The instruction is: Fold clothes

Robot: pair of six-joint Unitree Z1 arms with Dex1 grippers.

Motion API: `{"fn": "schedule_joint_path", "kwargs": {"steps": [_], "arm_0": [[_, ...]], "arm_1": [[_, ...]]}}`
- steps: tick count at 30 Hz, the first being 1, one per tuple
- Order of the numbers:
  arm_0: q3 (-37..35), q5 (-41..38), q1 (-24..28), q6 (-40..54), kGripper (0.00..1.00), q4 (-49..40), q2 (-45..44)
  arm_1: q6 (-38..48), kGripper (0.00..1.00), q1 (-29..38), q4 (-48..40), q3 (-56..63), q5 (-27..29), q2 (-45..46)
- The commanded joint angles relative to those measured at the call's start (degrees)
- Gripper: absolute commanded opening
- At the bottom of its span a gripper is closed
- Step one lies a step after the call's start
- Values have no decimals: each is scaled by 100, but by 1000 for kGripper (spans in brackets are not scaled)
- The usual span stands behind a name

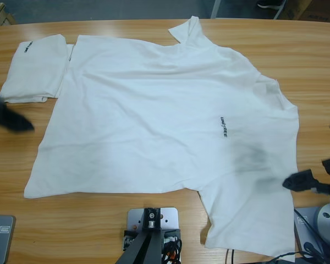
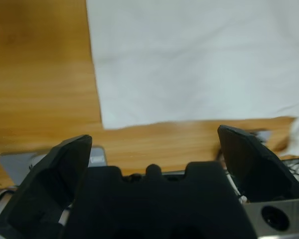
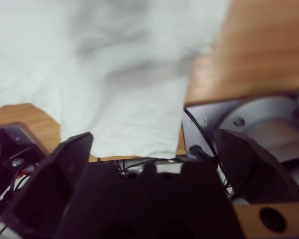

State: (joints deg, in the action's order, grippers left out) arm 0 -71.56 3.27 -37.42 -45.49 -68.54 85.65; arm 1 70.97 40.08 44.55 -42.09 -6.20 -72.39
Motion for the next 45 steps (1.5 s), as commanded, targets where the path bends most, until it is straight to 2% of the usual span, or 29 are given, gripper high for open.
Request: {"fn": "schedule_joint_path", "kwargs": {"steps": [1,8,12,16,25,29,35,45], "arm_0": [[1100,-104,-81,224,1000,569,315],[1160,86,-72,627,1000,561,329],[1180,86,-72,794,1000,568,405],[1158,86,-72,804,1000,566,410],[1162,139,-72,764,1000,561,389],[1120,151,-72,775,1000,578,537],[1002,156,-72,796,1000,592,674],[1039,232,-72,766,1000,568,676]], "arm_1": [[2004,1000,1274,-80,468,38,298],[3621,1000,2441,-700,523,163,-288],[4479,999,3178,-911,818,165,-325],[5697,995,4069,-1186,1201,275,-332],[5999,987,4081,-2827,1887,321,-1121],[6203,987,4078,-2773,1992,342,-1103],[6424,990,4095,-1975,1818,514,-734],[6421,945,4101,-2302,1862,369,-970]]}}
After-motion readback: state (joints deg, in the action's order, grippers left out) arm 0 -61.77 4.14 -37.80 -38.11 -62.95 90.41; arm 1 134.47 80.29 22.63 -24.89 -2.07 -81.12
